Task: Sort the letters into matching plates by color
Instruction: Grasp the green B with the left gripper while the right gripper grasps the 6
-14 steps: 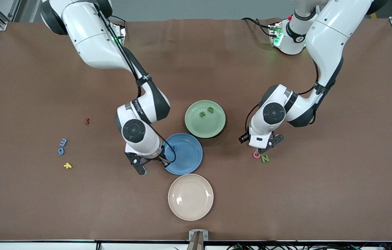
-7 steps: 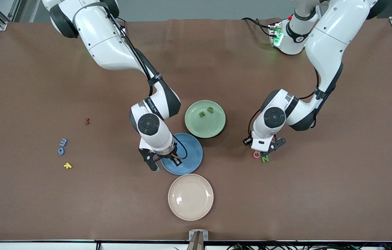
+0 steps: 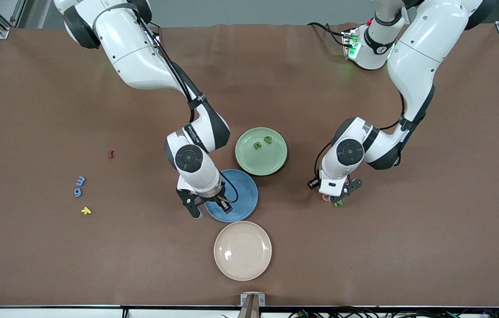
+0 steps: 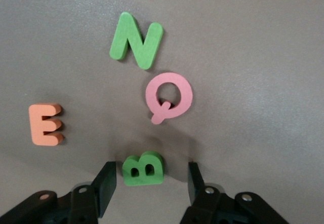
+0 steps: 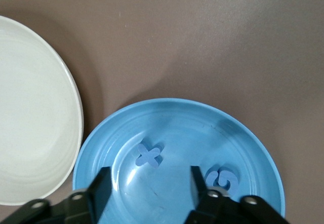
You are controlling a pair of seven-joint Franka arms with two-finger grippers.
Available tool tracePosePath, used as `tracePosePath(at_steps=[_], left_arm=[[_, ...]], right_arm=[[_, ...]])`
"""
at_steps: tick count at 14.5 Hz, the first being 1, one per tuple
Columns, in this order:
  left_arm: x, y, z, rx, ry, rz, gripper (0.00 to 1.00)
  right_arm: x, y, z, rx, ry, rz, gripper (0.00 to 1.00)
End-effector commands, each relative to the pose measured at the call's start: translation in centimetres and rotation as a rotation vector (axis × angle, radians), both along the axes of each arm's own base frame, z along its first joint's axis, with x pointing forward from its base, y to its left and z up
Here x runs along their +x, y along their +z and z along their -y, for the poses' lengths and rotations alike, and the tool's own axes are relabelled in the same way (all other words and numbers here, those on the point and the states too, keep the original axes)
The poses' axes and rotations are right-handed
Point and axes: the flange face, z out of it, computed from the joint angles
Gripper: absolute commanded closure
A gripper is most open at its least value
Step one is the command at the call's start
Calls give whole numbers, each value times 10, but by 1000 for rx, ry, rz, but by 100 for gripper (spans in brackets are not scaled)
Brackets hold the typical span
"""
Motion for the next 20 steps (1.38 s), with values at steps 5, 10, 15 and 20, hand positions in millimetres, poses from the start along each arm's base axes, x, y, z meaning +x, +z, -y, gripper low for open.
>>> tracePosePath(at_steps=[5,10,15,20], left_arm=[[5,-4,0,6,4,20,61],[6,-1,1,3,6,24,80],[5,23,13,-5,0,42,80],[-14,49,66,1,9,43,80]], right_arm=[[24,33,66,-65,183,-88,0],[28,66,188,-90,436,-143,0],[26,65,360,-73,772,-142,0],[12,26,489,-159,988,-60,0]])
